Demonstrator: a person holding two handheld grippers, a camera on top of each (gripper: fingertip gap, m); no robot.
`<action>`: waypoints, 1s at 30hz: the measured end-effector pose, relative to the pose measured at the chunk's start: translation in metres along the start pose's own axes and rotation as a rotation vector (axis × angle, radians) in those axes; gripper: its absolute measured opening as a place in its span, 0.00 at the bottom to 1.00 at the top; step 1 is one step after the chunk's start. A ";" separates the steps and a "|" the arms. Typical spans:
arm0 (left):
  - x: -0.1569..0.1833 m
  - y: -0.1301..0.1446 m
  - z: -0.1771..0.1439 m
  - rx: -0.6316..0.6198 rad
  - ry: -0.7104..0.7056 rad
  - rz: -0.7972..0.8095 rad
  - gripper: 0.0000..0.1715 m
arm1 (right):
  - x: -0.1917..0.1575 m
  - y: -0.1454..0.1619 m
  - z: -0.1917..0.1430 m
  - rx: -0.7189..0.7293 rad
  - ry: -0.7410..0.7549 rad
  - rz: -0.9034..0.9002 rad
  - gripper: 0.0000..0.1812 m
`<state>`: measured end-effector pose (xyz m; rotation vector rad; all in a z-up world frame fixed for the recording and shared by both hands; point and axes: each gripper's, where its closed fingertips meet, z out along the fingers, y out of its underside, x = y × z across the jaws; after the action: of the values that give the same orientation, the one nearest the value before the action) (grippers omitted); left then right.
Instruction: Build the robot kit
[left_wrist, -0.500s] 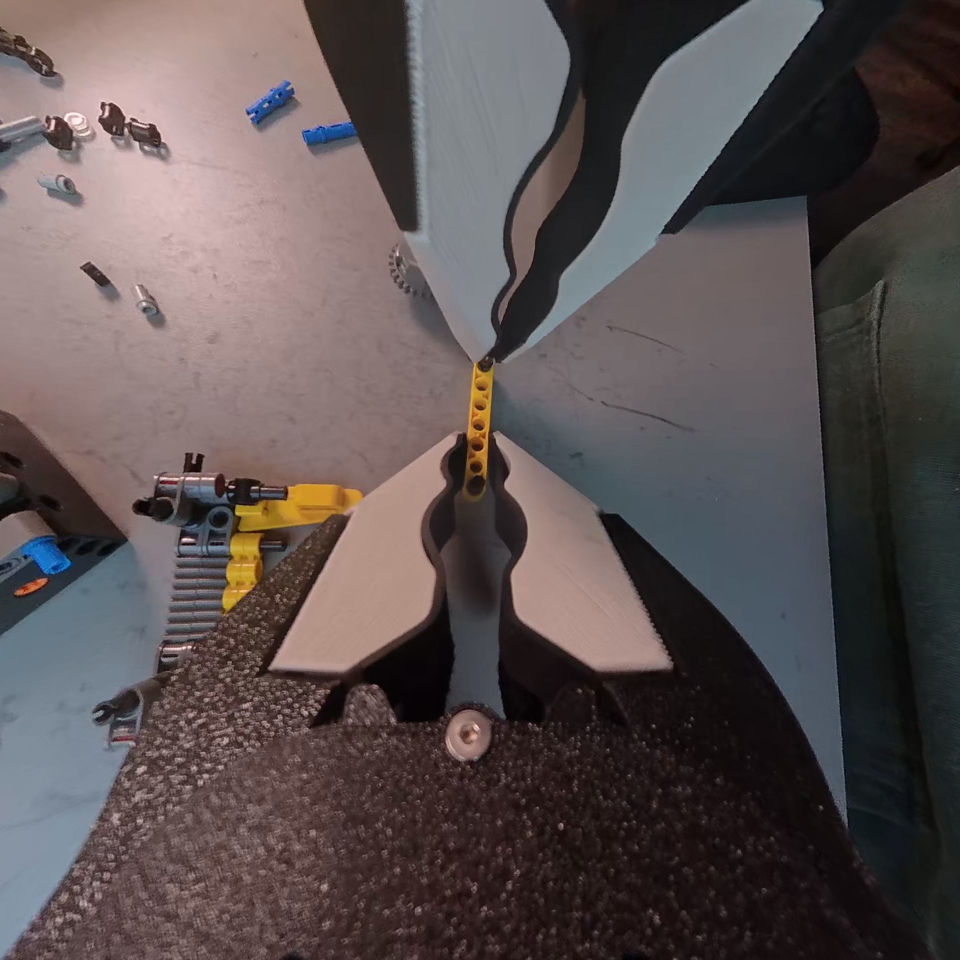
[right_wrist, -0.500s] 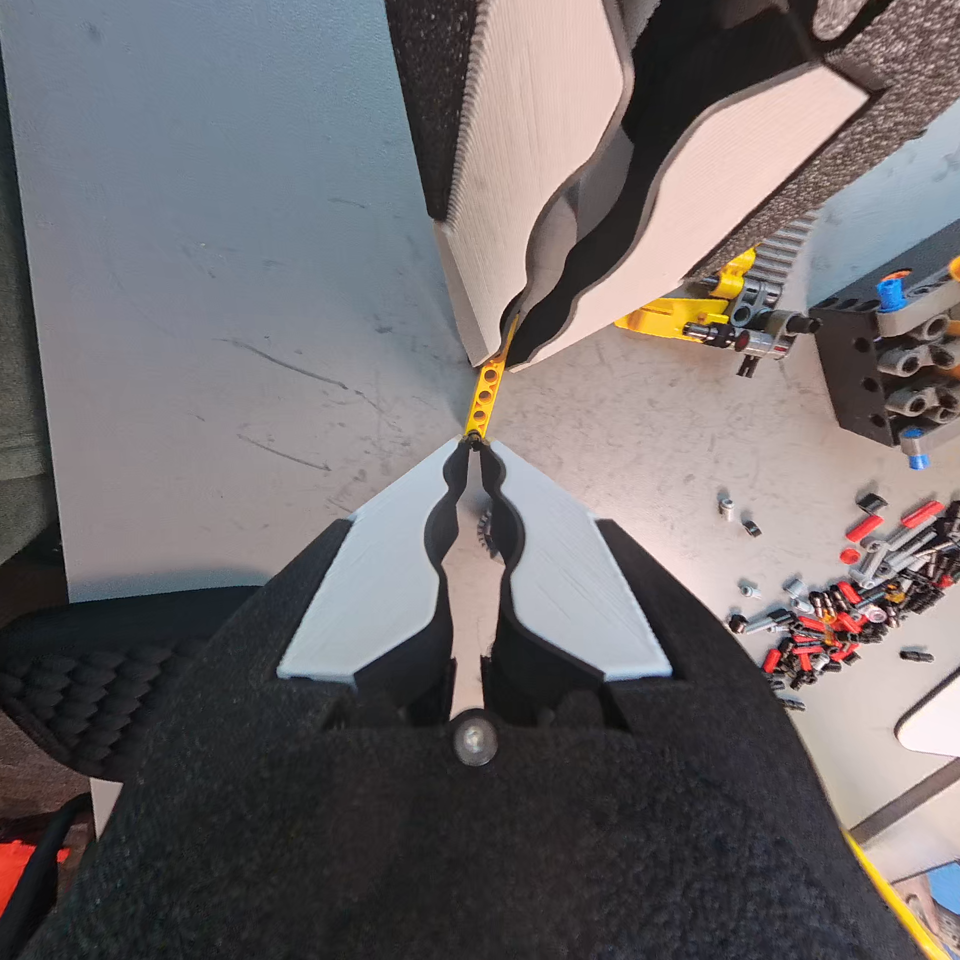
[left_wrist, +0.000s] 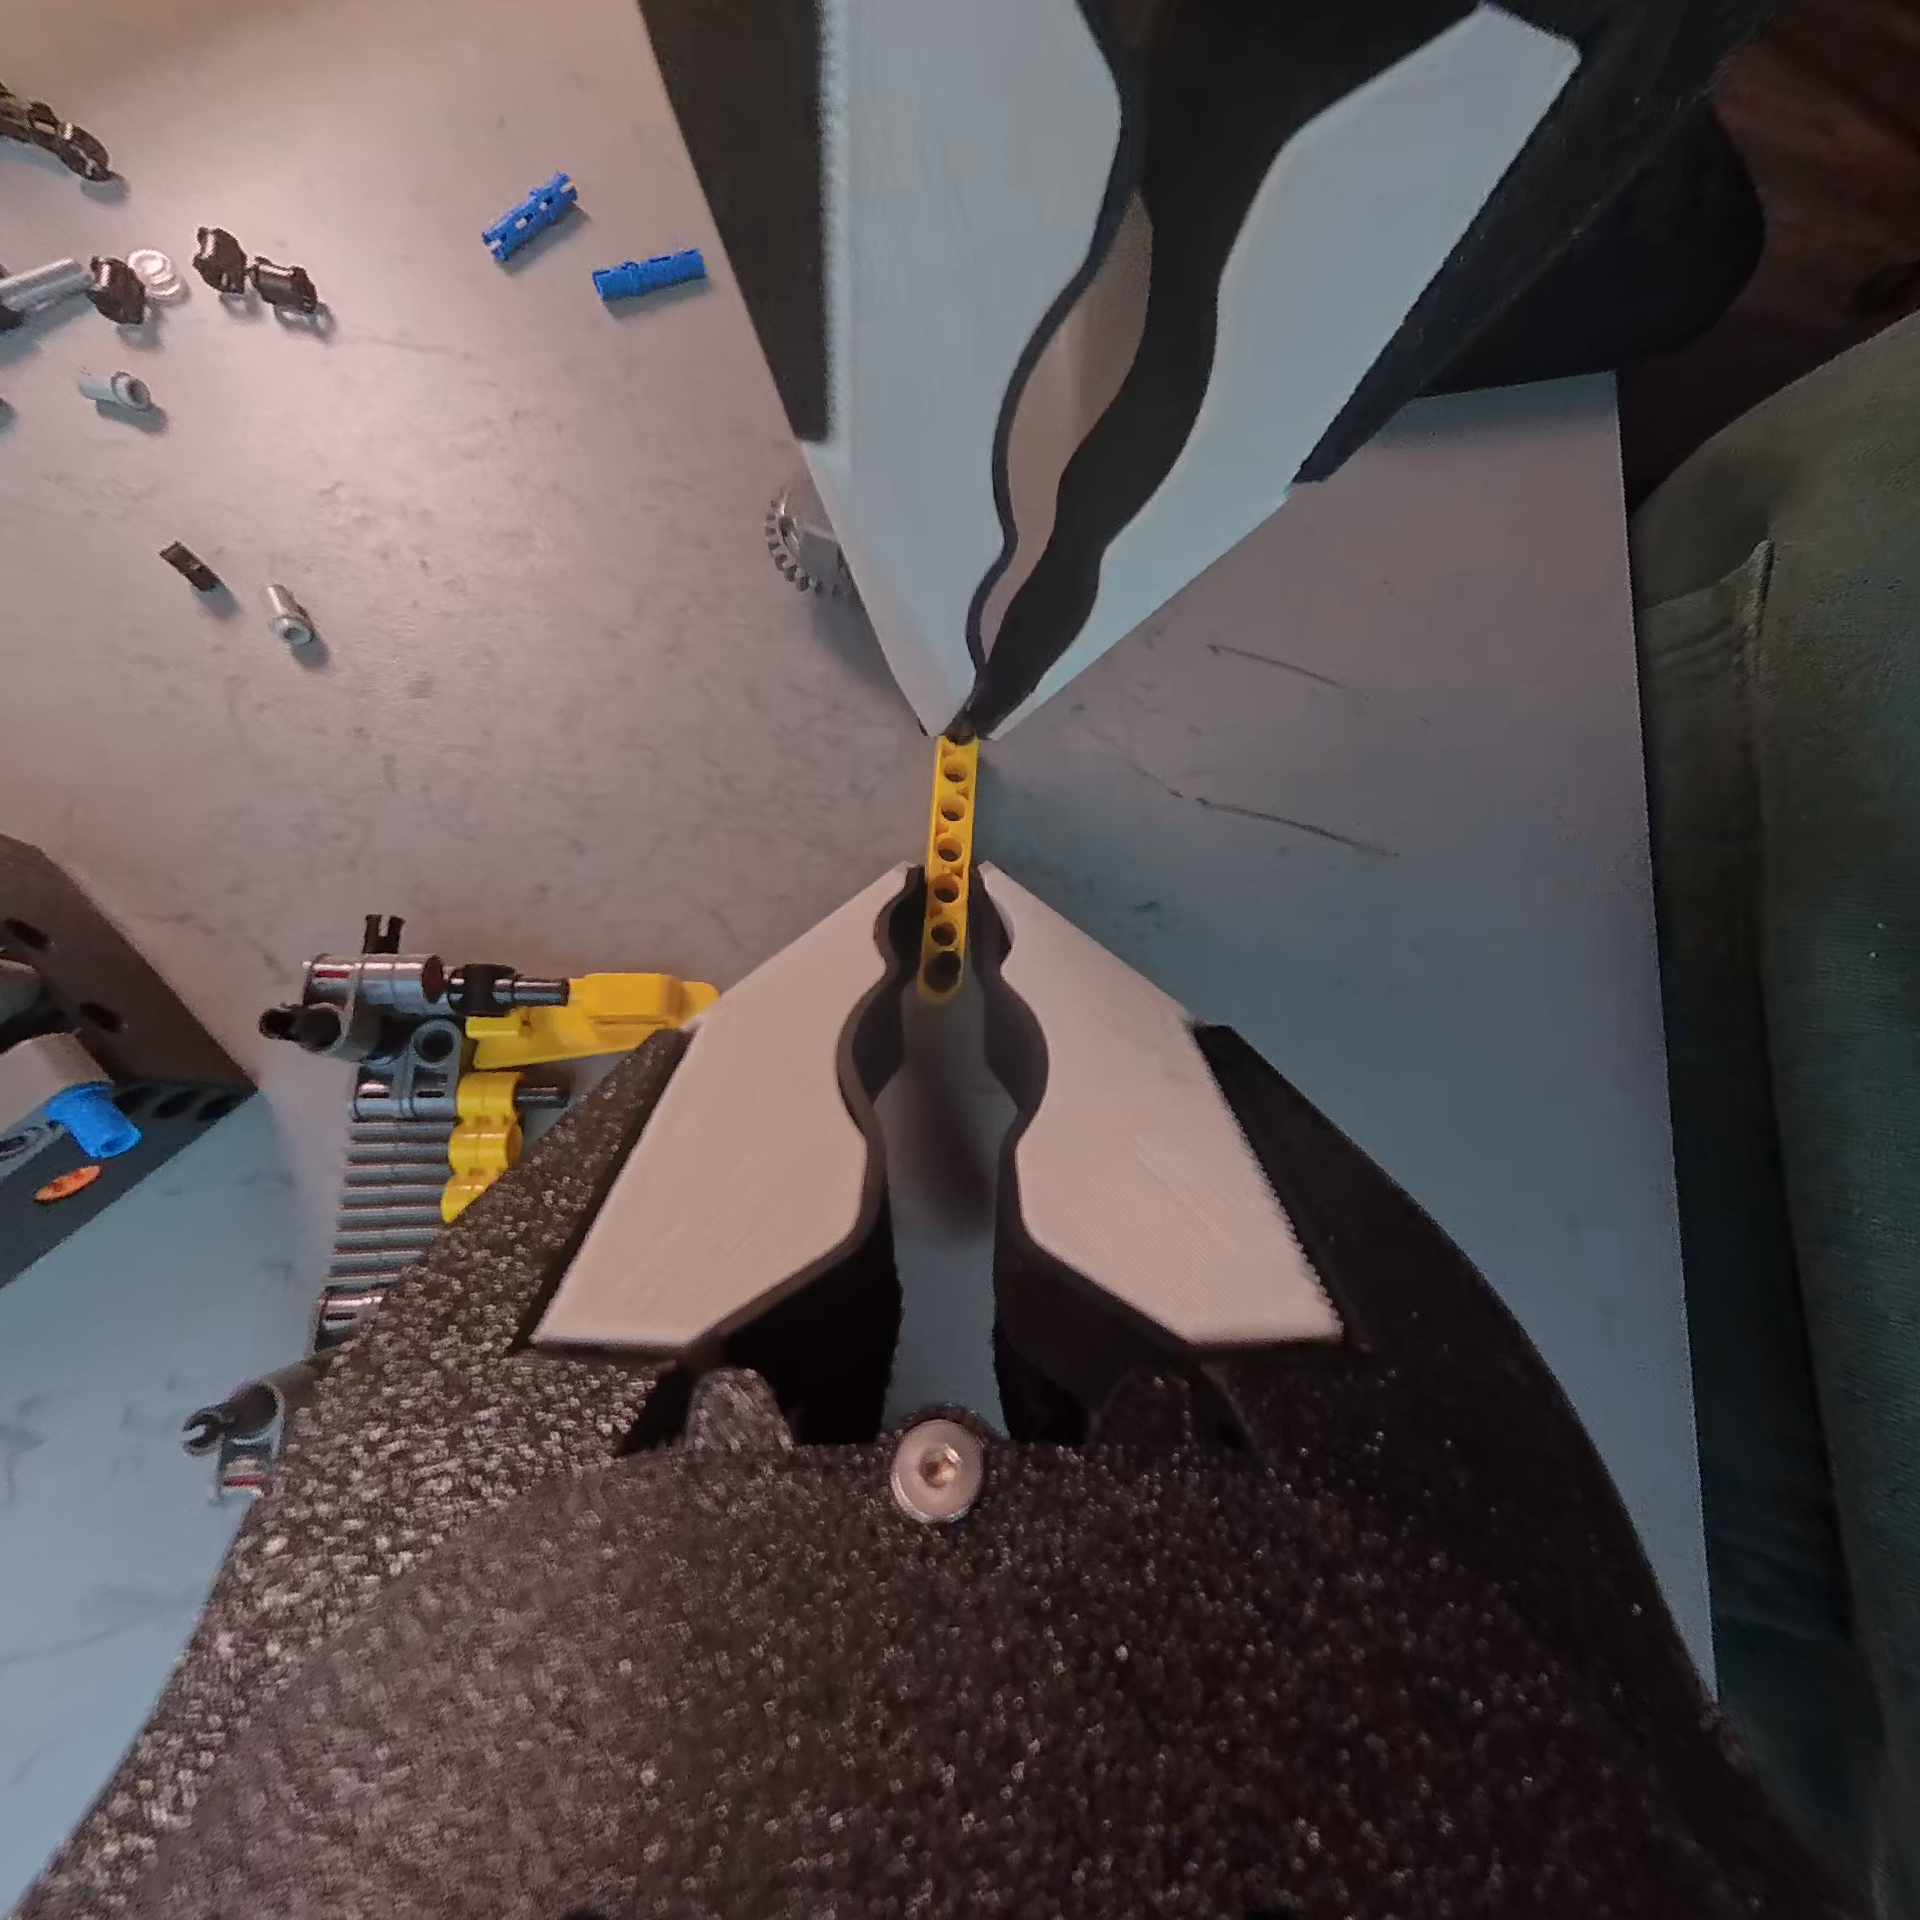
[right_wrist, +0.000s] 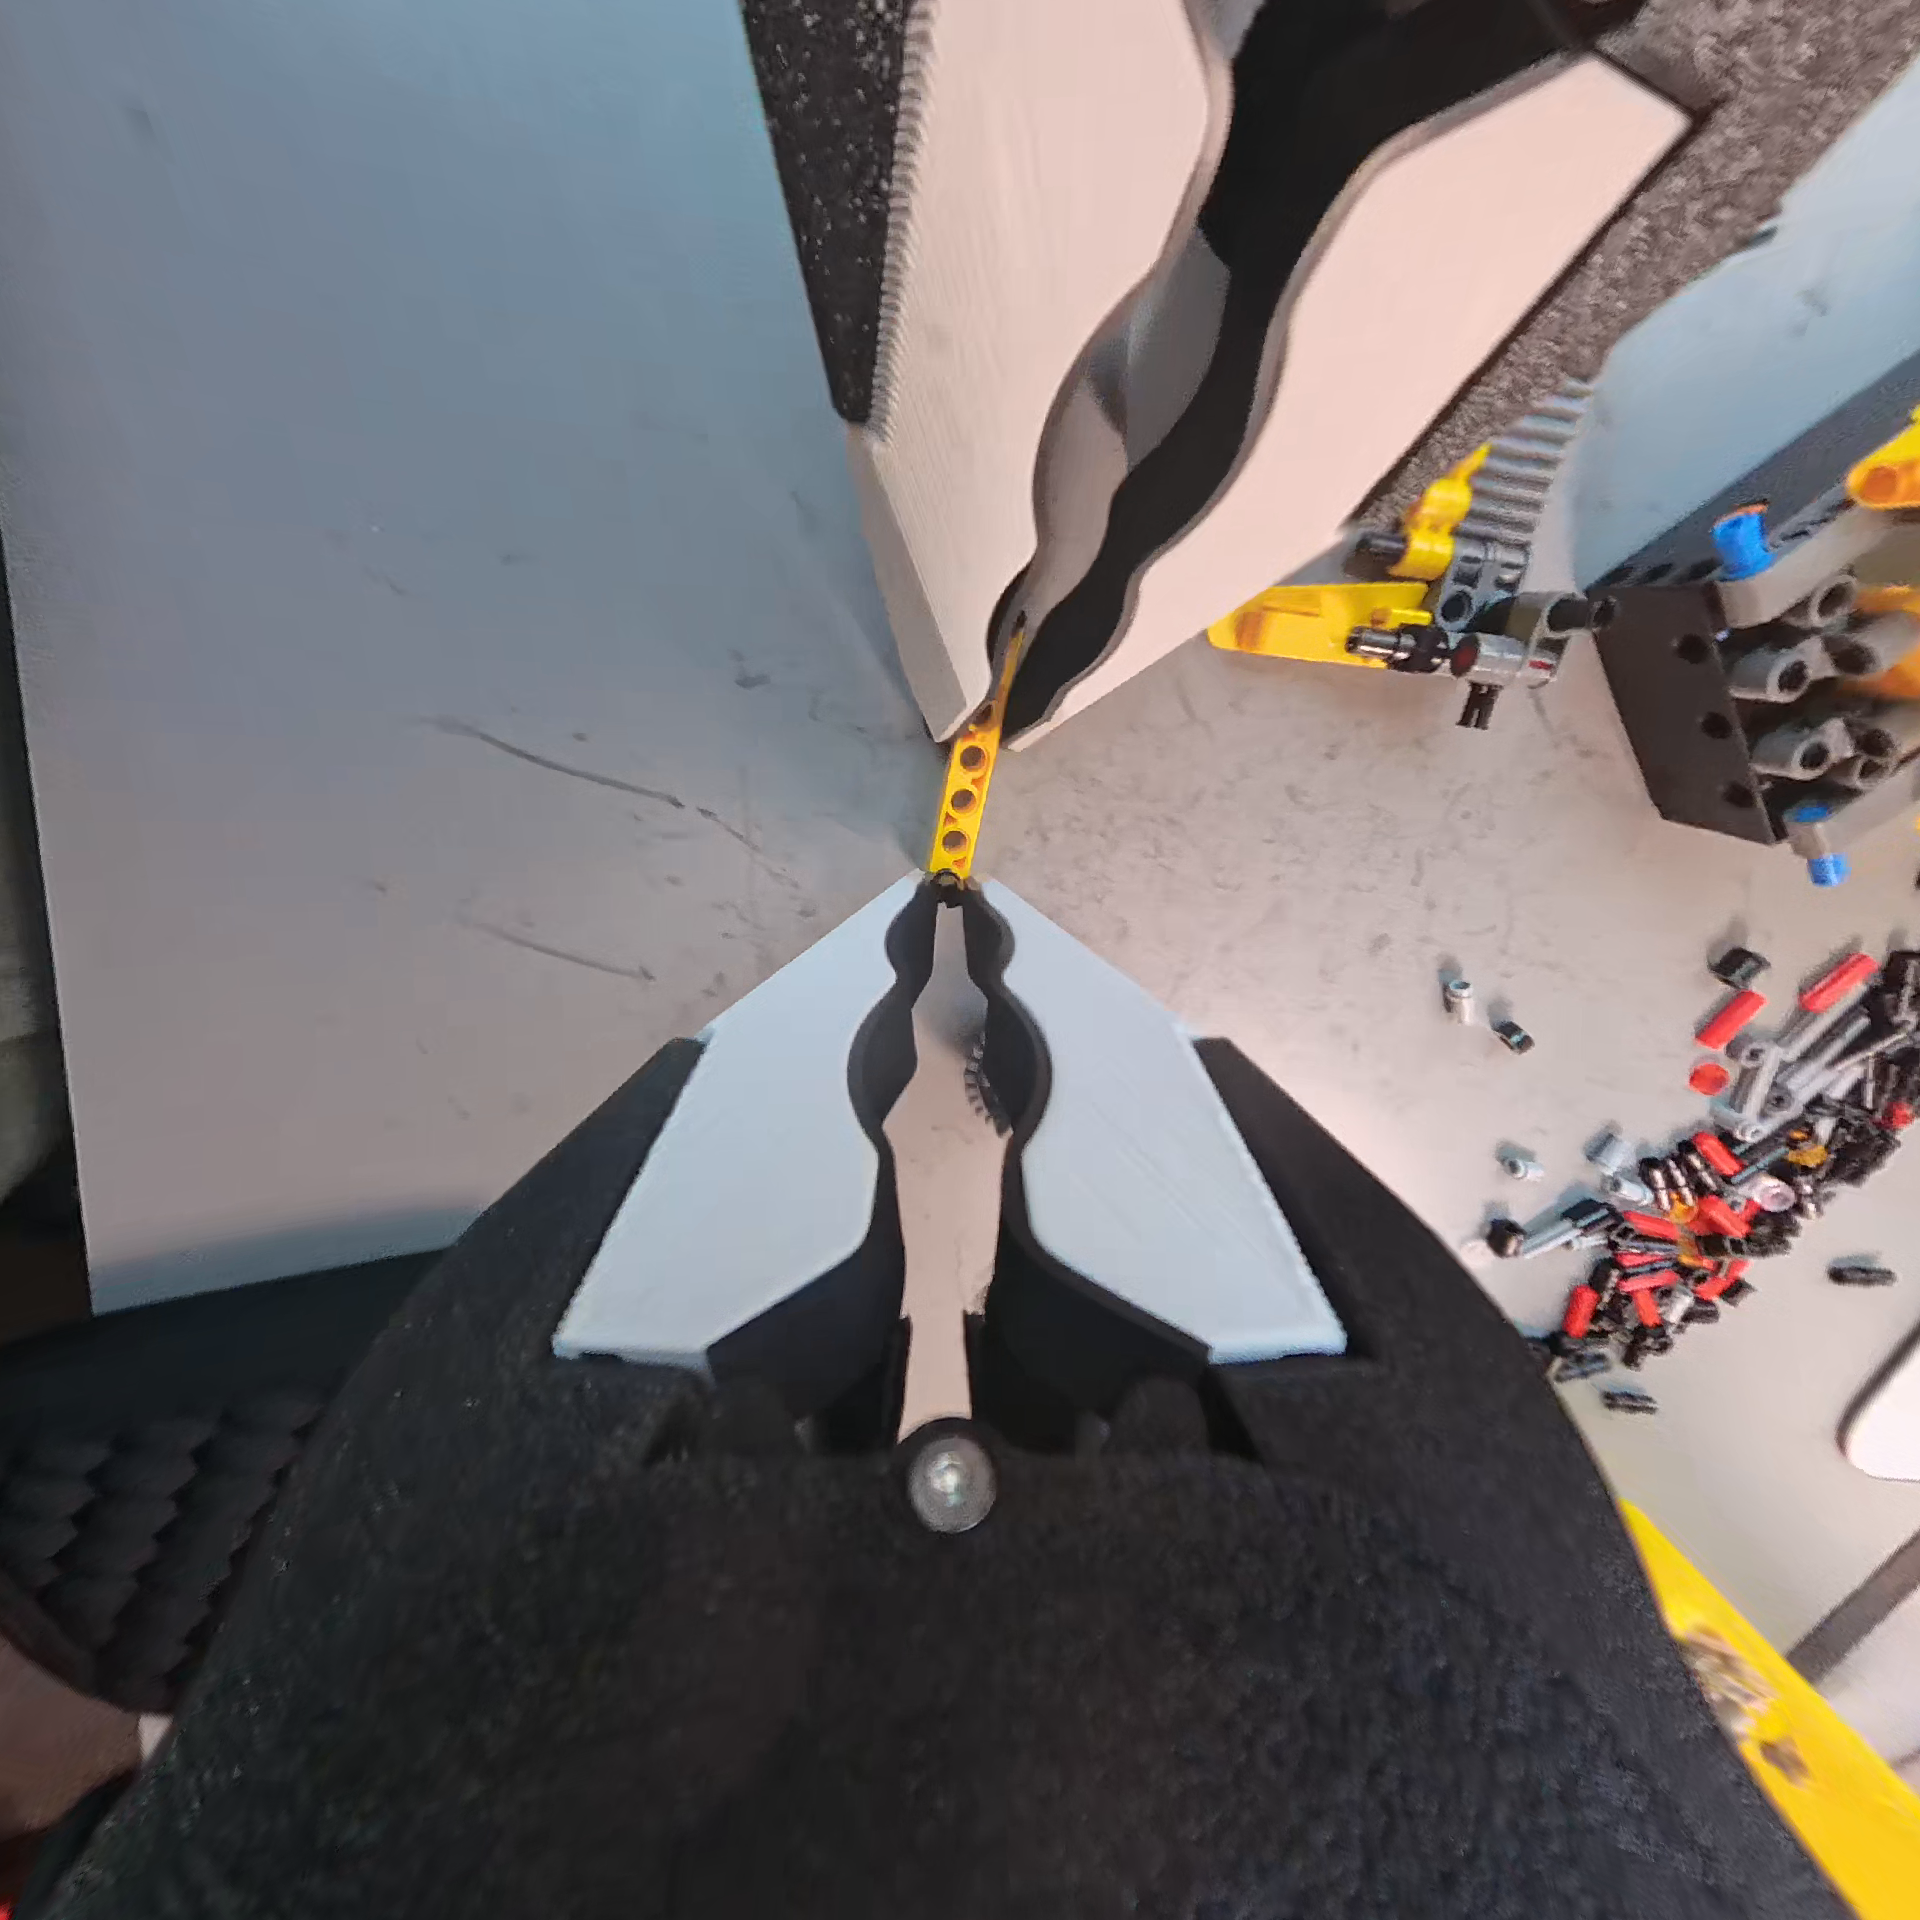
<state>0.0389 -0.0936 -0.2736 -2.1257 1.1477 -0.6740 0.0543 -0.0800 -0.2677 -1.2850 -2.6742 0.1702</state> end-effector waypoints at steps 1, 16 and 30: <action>0.000 0.000 0.000 0.000 -0.004 0.006 0.04 | 0.000 0.000 0.000 0.032 0.011 0.022 0.02; -0.006 0.002 -0.024 0.061 -0.040 0.058 0.14 | 0.016 0.024 -0.032 0.360 0.228 0.265 0.09; -0.002 0.012 -0.013 -0.007 -0.032 0.070 0.04 | 0.015 0.023 -0.023 0.522 0.261 0.286 0.14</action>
<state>0.0225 -0.1009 -0.2736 -2.0842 1.2036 -0.6031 0.0668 -0.0533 -0.2479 -1.3821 -2.0291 0.6390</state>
